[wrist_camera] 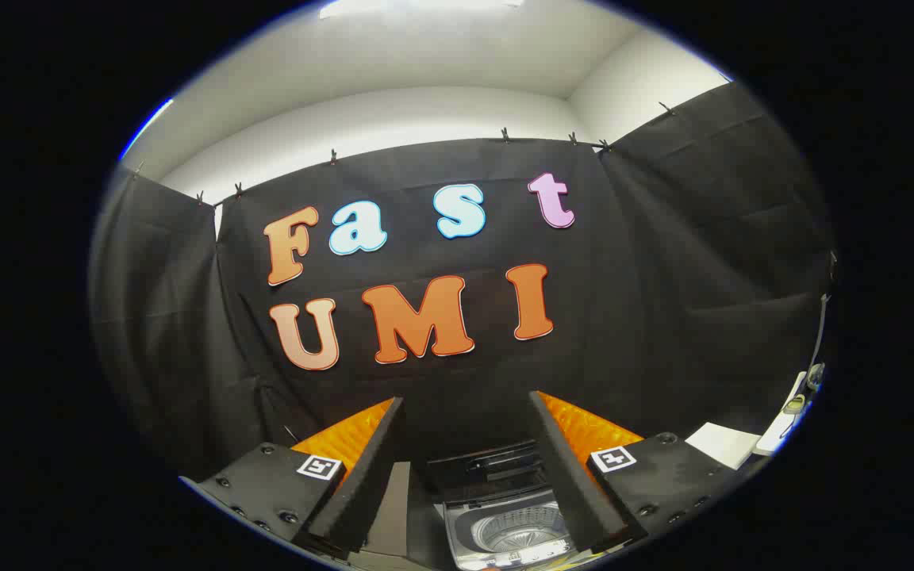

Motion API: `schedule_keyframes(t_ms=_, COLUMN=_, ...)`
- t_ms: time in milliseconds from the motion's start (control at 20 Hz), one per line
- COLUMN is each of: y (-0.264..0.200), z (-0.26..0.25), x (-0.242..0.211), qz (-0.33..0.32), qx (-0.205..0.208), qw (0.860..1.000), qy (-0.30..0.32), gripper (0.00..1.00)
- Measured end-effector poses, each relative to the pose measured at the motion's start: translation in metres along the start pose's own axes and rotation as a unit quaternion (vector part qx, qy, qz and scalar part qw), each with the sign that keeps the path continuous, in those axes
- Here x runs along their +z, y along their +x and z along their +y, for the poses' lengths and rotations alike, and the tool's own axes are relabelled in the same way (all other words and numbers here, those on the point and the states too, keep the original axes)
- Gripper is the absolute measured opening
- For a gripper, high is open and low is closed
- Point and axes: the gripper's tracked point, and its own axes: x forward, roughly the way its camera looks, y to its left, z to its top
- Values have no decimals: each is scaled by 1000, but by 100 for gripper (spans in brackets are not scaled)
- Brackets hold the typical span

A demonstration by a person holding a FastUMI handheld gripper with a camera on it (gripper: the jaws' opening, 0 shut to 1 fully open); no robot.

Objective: Put the clothes into the washing machine and then close the washing machine lid.

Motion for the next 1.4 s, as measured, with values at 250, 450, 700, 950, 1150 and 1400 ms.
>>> schedule_keyframes(t_ms=250, y=4, z=3, x=-3, qz=2, qx=-1, qw=1000, qy=-3, gripper=98)
schedule_keyframes(t_ms=450, y=6, z=8, x=-7, qz=8, qx=2, qw=1000, qy=1, gripper=98)
schedule_keyframes(t_ms=700, y=8, z=9, x=-9, qz=11, qx=2, qw=1000, qy=1, gripper=98)
schedule_keyframes(t_ms=950, y=9, z=7, x=-10, qz=14, qx=-1, qw=1000, qy=0, gripper=98)
schedule_keyframes(t_ms=1150, y=14, z=8, x=-9, qz=15, qx=-1, qw=1000, qy=-1, gripper=98)
schedule_keyframes(t_ms=1400, y=17, z=17, x=-12, qz=18, qx=4, qw=1000, qy=-4, gripper=98)
